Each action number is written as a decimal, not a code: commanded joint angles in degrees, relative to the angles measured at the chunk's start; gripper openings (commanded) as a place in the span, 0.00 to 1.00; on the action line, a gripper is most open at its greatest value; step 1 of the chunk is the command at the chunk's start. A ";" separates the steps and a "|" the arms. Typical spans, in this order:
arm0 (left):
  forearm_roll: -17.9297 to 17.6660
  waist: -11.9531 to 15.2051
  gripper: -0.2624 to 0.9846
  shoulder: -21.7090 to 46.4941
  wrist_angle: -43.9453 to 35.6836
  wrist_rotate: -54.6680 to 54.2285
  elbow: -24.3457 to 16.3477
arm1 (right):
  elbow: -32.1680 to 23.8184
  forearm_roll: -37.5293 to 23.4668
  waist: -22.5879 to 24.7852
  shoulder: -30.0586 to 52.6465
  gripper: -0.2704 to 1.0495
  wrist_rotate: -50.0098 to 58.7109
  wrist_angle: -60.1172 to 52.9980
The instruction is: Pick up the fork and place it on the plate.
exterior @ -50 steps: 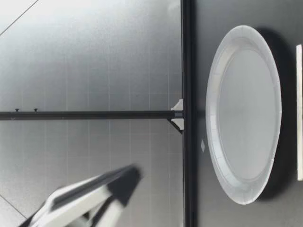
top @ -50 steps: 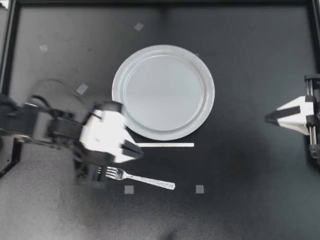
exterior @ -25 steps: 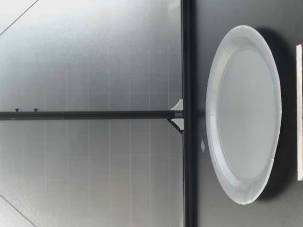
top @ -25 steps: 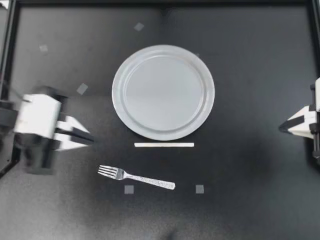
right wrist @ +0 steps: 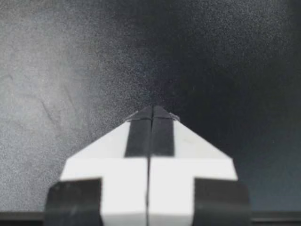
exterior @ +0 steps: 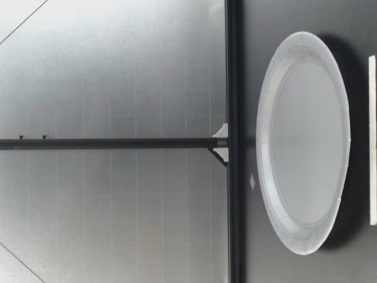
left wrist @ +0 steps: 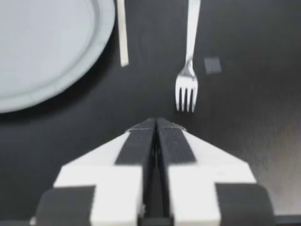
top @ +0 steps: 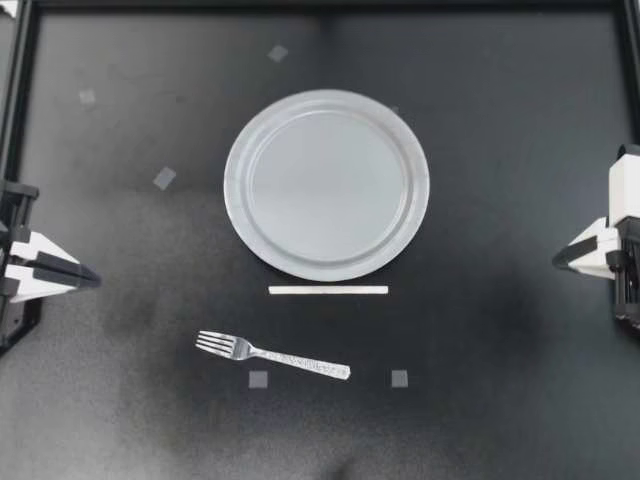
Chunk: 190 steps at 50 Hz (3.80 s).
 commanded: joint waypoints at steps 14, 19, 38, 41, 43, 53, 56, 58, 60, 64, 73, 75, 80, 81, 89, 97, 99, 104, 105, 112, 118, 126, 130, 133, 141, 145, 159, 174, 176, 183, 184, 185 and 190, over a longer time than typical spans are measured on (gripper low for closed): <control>0.09 0.18 0.24 0.97 10.02 -5.45 -2.37 | -0.62 0.00 -0.18 -1.05 0.15 0.09 -0.53; 0.26 0.18 0.24 0.97 9.05 -5.19 -1.67 | -0.62 0.00 -0.26 -1.76 0.15 0.00 -0.53; 0.26 0.18 0.24 2.20 9.05 -4.92 -1.85 | 0.79 0.00 -0.26 -11.95 0.15 0.00 -0.97; 0.35 0.18 0.24 2.02 9.05 -4.92 -1.85 | 0.97 0.09 -0.26 -13.62 0.15 0.00 -0.97; 0.26 0.18 0.24 1.93 9.05 -4.92 -1.85 | 1.14 0.09 -0.18 -14.41 0.15 0.00 -1.05; 0.35 0.18 0.24 1.93 9.05 -4.92 -1.76 | 1.14 0.18 -0.26 -14.68 0.15 0.09 -1.14; 0.26 0.18 0.24 1.93 9.14 -4.92 -1.76 | 1.05 0.18 -0.26 -14.24 0.15 0.09 -1.14; 0.35 0.26 0.24 1.85 9.05 -4.83 -1.85 | 1.05 0.18 -0.26 -13.97 0.15 0.09 -1.23; 0.35 0.18 0.24 1.85 9.05 -4.92 -1.85 | 1.05 0.18 -0.18 -13.80 0.15 0.09 -1.14; 0.26 0.18 0.24 1.85 9.05 -4.92 -1.85 | 1.05 0.18 -0.18 -13.89 0.15 0.09 -1.14; 0.35 0.26 0.24 1.85 9.05 -4.83 -1.85 | 1.05 0.18 -0.26 -14.15 0.15 0.09 -1.23; 0.26 0.18 0.24 1.85 9.05 -4.83 -1.76 | 1.05 0.18 -0.18 -14.15 0.15 0.09 -1.14; 0.26 0.18 0.24 1.85 9.05 -4.92 -1.76 | 1.05 0.18 -0.18 -14.06 0.15 0.09 -1.14; 0.26 0.18 0.24 1.85 9.05 -4.92 -1.76 | 1.05 0.18 -0.26 -14.06 0.15 0.09 -1.14; 0.35 0.18 0.24 1.85 9.05 -4.83 -1.76 | 1.05 0.18 -0.18 -14.15 0.15 0.09 -1.23; 0.26 0.26 0.24 1.85 9.05 -4.92 -1.85 | 1.05 0.18 -0.26 -14.06 0.15 0.09 -1.23; 0.26 0.18 0.24 1.85 9.05 -4.92 -1.76 | 1.05 0.18 -0.18 -14.15 0.15 0.09 -1.23; 0.26 0.18 0.24 1.85 9.05 -4.83 -1.76 | 1.05 0.18 -0.18 -14.15 0.15 0.09 -1.23; 0.26 0.26 0.24 1.85 9.05 -4.83 -1.85 | 1.05 0.18 -0.26 -14.15 0.15 0.09 -1.14; 0.26 0.18 0.24 1.85 9.05 -4.92 -1.76 | 1.05 0.18 -0.26 -14.15 0.15 0.09 -1.23; 0.26 0.18 0.24 1.85 9.05 -4.92 -1.85 | 1.05 0.18 -0.26 -14.15 0.15 0.09 -1.14; 0.35 0.18 0.24 1.85 9.05 -4.83 -1.76 | 1.05 0.18 -0.26 -14.15 0.15 0.09 -1.14; 0.26 0.18 0.24 1.85 9.05 -4.92 -1.76 | 1.14 0.18 -0.26 -14.24 0.15 0.00 -1.23; 0.26 0.18 0.24 1.85 9.05 -4.83 -1.85 | 1.05 0.18 -0.18 -14.06 0.15 0.09 -1.23; 0.26 0.18 0.24 1.93 9.05 -4.92 -1.76 | 1.14 0.18 -0.26 -14.15 0.15 0.09 -1.14; 0.35 0.18 0.24 1.85 9.05 -4.83 -1.85 | 1.05 0.18 -0.18 -14.15 0.15 0.09 -1.23; 0.26 0.18 0.24 1.85 9.05 -4.92 -1.76 | 1.05 0.18 -0.18 -14.15 0.15 0.09 -1.14; 0.26 0.18 0.24 1.85 9.05 -4.92 -1.76 | 1.05 0.18 -0.18 -14.15 0.15 0.09 -1.23; 0.26 0.18 0.24 1.85 9.05 -4.92 -1.85 | 1.05 0.18 -0.18 -14.15 0.15 0.09 -1.23; 0.26 0.18 0.24 1.93 9.05 -4.92 -1.85 | 1.05 0.18 -0.26 -14.24 0.15 0.09 -1.14; 0.26 0.18 0.24 1.85 9.05 -4.92 -1.85 | 1.05 0.18 -0.18 -14.24 0.15 0.09 -1.23; 0.35 0.18 0.24 1.85 9.05 -4.92 -1.76 | 1.05 0.18 -0.18 -14.15 0.15 0.00 -1.23; 0.26 0.18 0.24 1.93 9.05 -4.92 -1.76 | 1.05 0.18 -0.26 -14.24 0.15 0.09 -1.14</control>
